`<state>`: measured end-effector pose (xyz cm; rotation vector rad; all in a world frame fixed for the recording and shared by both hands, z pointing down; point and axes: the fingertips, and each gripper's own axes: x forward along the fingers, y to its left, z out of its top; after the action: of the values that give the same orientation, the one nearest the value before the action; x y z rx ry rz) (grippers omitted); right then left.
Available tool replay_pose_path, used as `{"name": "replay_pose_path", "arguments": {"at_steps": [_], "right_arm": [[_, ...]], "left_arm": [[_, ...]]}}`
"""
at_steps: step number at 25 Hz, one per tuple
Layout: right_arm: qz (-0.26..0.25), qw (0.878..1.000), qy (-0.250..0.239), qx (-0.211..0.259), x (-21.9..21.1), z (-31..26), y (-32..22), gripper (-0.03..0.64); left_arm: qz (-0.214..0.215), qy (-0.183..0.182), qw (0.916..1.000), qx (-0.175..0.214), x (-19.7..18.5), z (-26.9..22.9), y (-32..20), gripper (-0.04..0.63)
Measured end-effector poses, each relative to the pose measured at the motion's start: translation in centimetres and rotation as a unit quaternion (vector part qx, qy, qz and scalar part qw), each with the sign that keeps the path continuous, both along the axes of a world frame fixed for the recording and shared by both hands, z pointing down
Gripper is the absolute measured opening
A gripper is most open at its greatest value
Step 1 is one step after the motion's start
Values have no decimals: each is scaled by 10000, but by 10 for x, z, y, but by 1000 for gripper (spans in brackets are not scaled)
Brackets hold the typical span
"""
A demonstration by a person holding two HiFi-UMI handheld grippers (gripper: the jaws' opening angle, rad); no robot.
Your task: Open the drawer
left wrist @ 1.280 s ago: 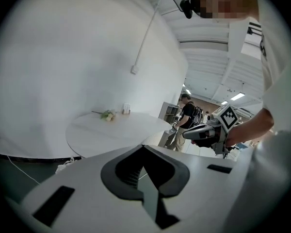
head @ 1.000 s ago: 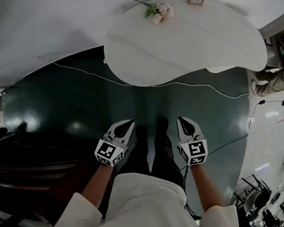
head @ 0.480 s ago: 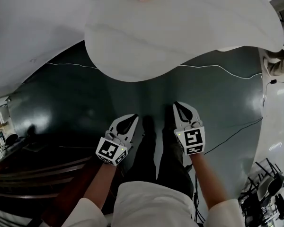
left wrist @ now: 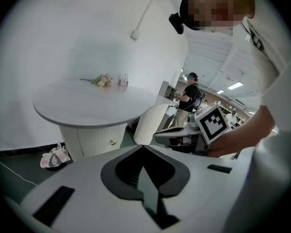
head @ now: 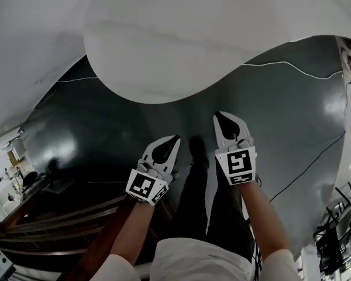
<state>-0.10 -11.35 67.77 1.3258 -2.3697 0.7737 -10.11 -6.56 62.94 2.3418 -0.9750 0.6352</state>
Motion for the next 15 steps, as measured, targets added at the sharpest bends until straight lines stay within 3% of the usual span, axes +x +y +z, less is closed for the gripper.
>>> {"name": "replay_pose_path", "arguments": {"at_steps": [8,15], "right_arm": [[56,9996,42,289,-21,39,-24,12],[388,9987,-104,316,-30,74,-40,12]], "left_arm": [[116,-78,9999,74,-7,39,-15,6],[-68,-142,9998,87,-18,65,-19,6]]}}
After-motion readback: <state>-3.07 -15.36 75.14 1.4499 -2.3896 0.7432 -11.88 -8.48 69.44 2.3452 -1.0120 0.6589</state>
